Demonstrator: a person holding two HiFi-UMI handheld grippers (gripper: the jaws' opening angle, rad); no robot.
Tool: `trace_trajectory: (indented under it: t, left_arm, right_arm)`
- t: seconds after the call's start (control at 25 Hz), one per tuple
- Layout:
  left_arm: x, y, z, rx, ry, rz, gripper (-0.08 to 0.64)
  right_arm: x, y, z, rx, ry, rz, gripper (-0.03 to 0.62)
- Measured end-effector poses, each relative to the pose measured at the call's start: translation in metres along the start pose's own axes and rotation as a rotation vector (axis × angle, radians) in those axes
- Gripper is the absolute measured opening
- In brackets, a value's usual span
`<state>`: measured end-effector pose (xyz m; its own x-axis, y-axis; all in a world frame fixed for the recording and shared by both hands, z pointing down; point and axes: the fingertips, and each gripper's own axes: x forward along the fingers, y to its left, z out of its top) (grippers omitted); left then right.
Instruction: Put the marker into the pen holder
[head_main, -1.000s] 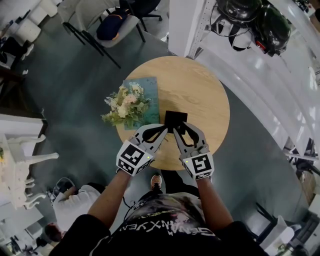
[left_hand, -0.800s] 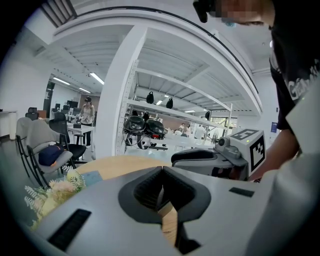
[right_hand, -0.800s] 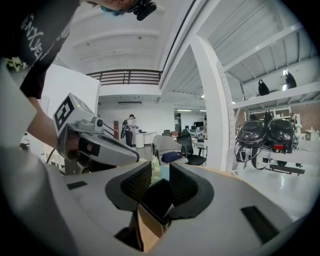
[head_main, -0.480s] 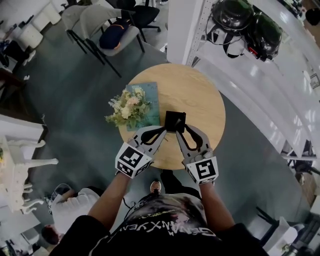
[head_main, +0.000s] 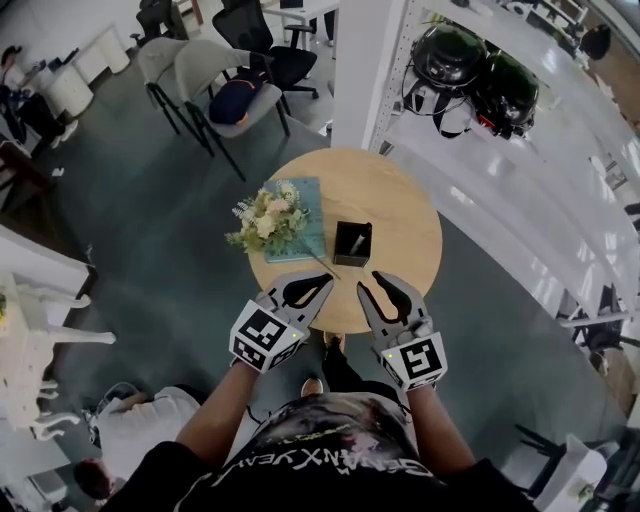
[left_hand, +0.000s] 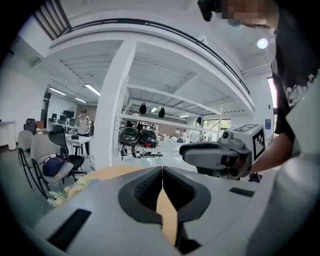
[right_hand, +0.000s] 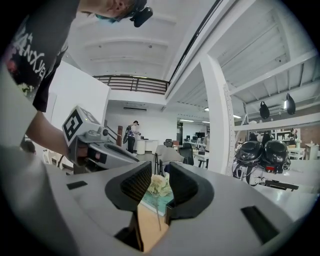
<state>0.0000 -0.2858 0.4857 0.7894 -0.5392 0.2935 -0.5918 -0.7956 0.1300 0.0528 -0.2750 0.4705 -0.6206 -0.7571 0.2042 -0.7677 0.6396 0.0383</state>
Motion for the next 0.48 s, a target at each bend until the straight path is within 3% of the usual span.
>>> trace_trajectory:
  t: [0.48]
  left_arm:
    - [-0.084, -0.091, -0.007, 0.055, -0.023, -0.068, 0.021]
  right_arm:
    - [-0.08, 0.095, 0.017, -0.038, -0.008, -0.015, 0.115]
